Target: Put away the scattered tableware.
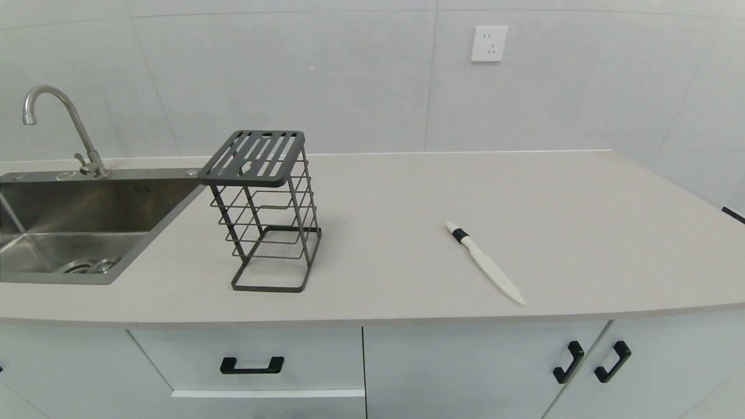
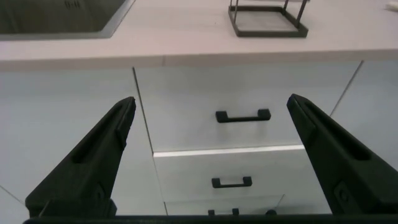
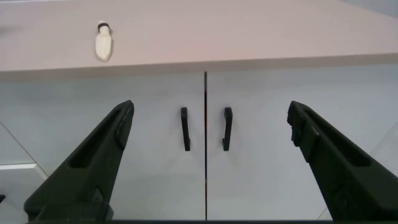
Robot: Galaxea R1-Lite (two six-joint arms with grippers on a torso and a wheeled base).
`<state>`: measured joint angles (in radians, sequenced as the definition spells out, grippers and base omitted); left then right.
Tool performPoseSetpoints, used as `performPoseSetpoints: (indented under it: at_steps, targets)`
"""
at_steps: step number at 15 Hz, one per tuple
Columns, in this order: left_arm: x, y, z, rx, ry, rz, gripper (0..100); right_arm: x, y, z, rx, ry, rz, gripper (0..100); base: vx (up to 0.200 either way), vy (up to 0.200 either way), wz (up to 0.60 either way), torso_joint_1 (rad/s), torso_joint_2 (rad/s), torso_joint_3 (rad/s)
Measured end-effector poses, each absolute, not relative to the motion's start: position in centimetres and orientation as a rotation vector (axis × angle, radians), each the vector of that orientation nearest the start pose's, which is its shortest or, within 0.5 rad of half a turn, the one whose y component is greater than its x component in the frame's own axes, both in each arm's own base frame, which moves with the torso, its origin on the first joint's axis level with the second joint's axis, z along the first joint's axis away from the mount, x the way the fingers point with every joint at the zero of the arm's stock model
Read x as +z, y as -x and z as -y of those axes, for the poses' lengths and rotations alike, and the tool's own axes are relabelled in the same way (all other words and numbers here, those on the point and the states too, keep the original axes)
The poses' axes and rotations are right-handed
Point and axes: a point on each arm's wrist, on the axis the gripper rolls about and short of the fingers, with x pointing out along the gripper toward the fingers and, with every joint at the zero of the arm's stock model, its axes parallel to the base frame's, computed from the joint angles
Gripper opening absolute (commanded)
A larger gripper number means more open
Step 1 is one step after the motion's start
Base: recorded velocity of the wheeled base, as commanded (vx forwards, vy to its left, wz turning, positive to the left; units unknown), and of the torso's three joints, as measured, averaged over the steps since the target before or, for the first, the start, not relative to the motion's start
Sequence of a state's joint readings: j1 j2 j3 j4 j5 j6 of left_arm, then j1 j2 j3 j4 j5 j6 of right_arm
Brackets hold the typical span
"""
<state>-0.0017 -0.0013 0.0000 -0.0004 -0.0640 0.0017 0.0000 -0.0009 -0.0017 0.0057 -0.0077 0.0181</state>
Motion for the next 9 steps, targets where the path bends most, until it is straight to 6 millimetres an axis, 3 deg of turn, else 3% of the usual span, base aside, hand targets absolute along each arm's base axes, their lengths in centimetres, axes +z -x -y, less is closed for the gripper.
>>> performPoseSetpoints:
  at_steps: [9]
  targets:
    - [7.55, 2.29, 0.14, -0.066, -0.002, 0.002, 100, 7.53, 2.30, 0.02, -0.008, -0.018, -0.004, 100, 0.000, 0.000, 0.00, 0.285, -0.55, -0.269]
